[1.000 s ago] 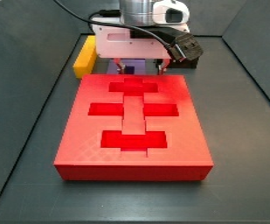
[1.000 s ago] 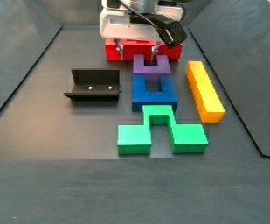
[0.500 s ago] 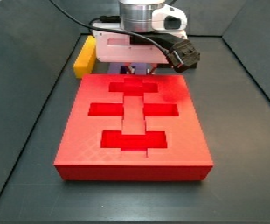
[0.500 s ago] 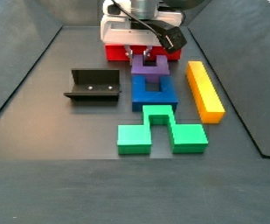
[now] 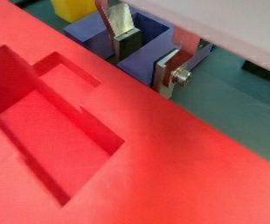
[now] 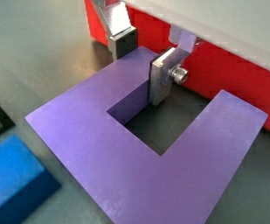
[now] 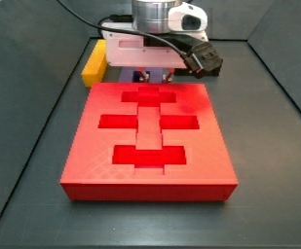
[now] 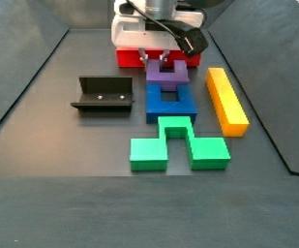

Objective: Pick up the purple object. Move up. Place the purple object on the fixture. Regrasp the purple object. Move to above the board. Insert the purple object.
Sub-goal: Pick up the purple object, then move up.

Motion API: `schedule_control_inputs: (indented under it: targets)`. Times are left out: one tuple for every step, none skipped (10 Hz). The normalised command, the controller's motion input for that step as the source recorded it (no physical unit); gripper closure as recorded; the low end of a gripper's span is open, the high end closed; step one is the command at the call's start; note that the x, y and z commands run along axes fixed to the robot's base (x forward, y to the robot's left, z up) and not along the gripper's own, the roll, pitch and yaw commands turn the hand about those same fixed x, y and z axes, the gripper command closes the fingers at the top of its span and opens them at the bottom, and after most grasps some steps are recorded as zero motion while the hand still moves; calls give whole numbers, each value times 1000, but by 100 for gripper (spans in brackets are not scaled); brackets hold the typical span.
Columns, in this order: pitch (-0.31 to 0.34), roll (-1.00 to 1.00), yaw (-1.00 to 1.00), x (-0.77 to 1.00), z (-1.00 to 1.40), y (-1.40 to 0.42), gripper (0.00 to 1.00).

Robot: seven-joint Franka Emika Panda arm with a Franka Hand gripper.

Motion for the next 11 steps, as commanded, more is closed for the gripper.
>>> schedule_control_inputs:
  targets:
    - [0, 0, 0, 0, 0, 0, 100]
    - [0, 0, 0, 0, 0, 0, 100]
    - [0, 0, 0, 0, 0, 0, 100]
    - [0, 0, 0, 0, 0, 0, 100]
    - [0, 0, 0, 0, 0, 0, 100]
    - [0, 0, 0, 0, 0, 0, 100]
    - [0, 0, 0, 0, 0, 0, 100]
    - [0, 0, 0, 0, 0, 0, 100]
    - [0, 0, 0, 0, 0, 0, 100]
    - [0, 0, 0, 0, 833, 0, 100]
    - [10, 3, 33, -23, 803, 26, 100]
